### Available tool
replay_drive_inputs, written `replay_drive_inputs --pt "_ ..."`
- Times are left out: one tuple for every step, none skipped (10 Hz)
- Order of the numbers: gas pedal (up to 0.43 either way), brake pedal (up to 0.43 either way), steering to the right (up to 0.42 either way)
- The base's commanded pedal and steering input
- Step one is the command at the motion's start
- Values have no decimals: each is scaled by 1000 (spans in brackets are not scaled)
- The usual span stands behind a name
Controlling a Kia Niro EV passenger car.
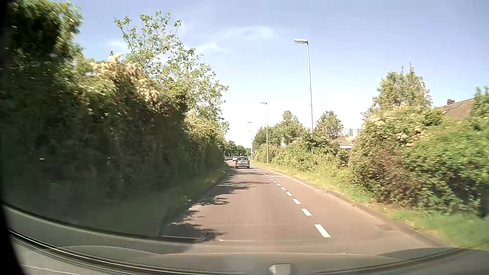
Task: Follow the waypoints while adhering to traffic rules and regulations
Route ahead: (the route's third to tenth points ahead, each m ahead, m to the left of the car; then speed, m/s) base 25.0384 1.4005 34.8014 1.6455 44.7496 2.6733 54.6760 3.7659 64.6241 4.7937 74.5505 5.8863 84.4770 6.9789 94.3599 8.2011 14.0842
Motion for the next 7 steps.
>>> replay_drive_inputs --pt "248 30 -16" --pt "240 30 -19" --pt "240 30 -19" --pt "240 30 -19" --pt "228 30 -19" --pt "228 30 -19" --pt "220 30 -17"
